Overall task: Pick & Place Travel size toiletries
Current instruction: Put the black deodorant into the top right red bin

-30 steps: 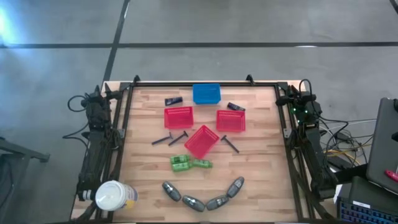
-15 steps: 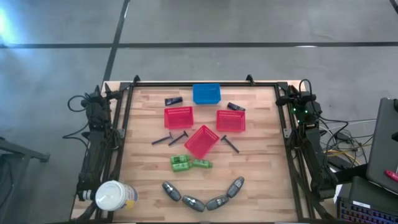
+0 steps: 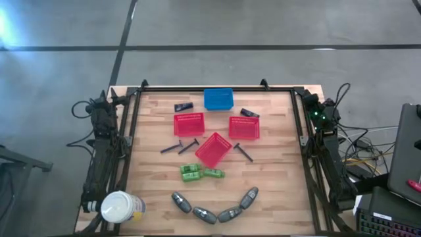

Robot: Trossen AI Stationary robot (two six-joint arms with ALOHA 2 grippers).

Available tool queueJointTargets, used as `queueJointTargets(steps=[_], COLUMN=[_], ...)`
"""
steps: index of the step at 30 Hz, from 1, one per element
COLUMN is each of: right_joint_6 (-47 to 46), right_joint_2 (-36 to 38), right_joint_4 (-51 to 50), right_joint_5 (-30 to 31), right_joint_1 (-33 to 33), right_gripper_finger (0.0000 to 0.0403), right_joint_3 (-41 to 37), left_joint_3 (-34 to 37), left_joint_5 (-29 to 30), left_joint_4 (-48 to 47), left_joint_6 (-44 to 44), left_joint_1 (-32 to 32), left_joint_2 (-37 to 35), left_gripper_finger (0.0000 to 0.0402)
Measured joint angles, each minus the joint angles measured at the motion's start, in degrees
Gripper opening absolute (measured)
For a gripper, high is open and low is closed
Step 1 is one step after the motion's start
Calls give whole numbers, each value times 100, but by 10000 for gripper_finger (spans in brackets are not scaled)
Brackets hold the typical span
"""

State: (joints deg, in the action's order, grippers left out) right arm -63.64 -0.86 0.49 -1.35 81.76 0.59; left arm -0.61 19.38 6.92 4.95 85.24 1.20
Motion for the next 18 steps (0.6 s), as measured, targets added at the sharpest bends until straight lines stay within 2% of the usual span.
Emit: queueJointTargets(steps=[5,9,11,14,18], right_joint_6=[-858,-1600,-1499,-1732,-2232], right_joint_2=[-33,-37,-37,-75,-335], right_joint_4=[71,377,1100,2301,3185], right_joint_5=[-365,-937,-1166,-1183,-1357], right_joint_1=[-2,-15,-102,-328,-737], right_gripper_finger=[116,119,121,120,113], right_joint_3=[1,-3,-3,6,6], left_joint_3=[-2,0,0,1,-2], left_joint_5=[0,0,0,0,0], left_joint_4=[-2,-4,-4,-7,-11], left_joint_6=[0,0,0,0,0], left_joint_1=[2,0,2,0,0], left_joint_2=[-1,-1,0,1,-1], left_gripper_finger=[202,202,202,202,202])
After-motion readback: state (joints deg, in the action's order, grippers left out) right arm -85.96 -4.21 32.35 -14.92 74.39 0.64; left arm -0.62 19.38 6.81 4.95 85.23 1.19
